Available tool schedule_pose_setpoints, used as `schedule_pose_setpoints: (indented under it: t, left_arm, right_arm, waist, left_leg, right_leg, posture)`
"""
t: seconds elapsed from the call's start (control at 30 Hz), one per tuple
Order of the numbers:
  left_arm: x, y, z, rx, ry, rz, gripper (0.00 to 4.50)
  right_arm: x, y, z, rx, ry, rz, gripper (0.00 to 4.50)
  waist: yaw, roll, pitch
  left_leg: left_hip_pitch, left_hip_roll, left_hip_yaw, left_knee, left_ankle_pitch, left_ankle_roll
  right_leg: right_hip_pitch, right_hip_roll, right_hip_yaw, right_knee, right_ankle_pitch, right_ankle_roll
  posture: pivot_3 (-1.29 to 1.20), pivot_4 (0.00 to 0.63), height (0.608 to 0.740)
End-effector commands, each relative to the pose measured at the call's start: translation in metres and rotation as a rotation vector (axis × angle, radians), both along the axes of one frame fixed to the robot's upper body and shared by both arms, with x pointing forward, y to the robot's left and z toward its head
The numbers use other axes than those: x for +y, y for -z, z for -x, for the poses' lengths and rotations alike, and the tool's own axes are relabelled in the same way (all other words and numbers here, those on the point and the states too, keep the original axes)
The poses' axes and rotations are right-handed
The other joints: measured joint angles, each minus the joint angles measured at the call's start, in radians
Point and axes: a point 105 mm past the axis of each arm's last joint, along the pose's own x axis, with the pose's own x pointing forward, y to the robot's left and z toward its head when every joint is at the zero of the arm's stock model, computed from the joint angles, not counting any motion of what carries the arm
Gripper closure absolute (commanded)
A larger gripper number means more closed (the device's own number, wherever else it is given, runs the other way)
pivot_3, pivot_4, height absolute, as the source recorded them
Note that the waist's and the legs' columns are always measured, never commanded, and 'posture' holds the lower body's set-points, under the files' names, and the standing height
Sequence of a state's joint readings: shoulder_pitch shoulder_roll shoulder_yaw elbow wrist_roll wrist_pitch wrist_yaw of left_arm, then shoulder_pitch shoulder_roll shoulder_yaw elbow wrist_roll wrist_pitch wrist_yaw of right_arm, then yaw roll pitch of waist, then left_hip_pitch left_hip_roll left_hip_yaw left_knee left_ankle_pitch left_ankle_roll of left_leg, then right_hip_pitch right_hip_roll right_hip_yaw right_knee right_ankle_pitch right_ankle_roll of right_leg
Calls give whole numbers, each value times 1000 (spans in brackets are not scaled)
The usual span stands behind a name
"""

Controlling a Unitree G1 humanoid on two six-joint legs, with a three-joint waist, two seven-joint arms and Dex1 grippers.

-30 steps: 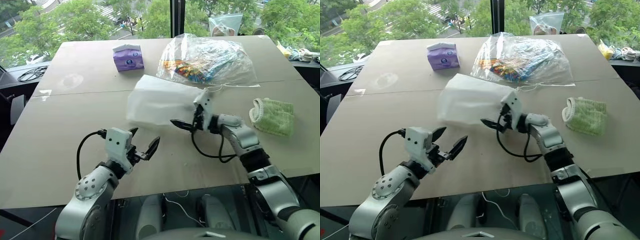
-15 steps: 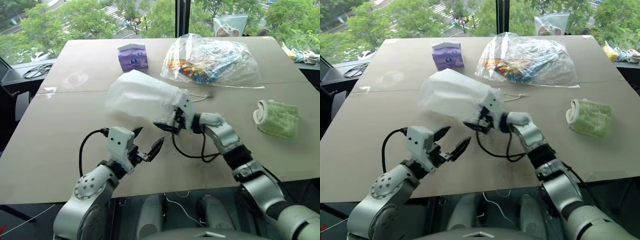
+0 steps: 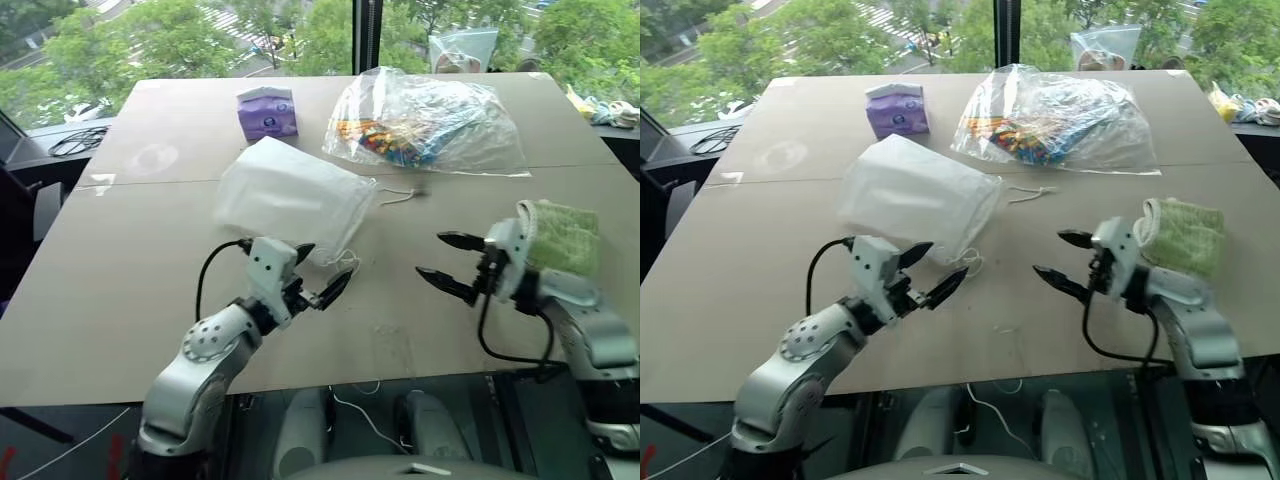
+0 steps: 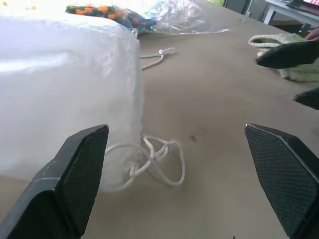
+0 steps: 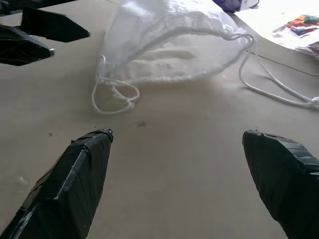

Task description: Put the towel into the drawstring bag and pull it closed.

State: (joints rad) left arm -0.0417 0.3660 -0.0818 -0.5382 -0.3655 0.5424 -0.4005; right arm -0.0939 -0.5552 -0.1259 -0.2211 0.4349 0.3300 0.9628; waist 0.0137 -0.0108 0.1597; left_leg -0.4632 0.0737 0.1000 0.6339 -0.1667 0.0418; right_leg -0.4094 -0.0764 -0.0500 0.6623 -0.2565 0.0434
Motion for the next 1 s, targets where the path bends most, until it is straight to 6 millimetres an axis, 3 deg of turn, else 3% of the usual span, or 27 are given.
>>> schedule_pose_setpoints:
  t: [0.03,0.17,0.47,0.63,1.0]
  left_arm:
    - [-12,-4,-21,-97,-68,-69,0]
    - [-19,-8,-38,-158,-152,-102,0]
    - [-37,-7,-64,-203,-344,-223,0]
    - [-49,-11,-65,-313,-317,-349,0]
    - [-47,-11,-66,-422,-384,-545,0]
  right_arm:
    - [-21,-30,18,-67,27,-53,51]
    - [-31,-29,25,-50,59,-20,51]
    - [-28,-43,20,-93,111,-109,51]
    - [-28,-44,19,-96,114,-110,51]
    - [-36,-48,13,-121,150,-86,51]
  waist:
    - [2,1,0]
    - [-3,-1,0]
    - [3,-2,0]
    - [2,-2,0]
    - [2,-1,0]
  left_leg:
    - [0,0,0,0,0,0]
    - [0,0,-1,1,0,0]
    - [0,0,-1,1,0,1]
    - [0,0,-2,1,0,1]
    - [0,0,-2,1,0,1]
  right_leg:
    - [0,0,0,0,0,0]
    - [0,0,1,0,0,0]
    - [0,2,3,0,1,2]
    - [0,2,3,0,2,3]
    - [0,2,3,0,2,3]
  posture:
    - [0,150,740]
    - [0,150,740]
    - [0,150,740]
    - [0,150,740]
    - [0,150,740]
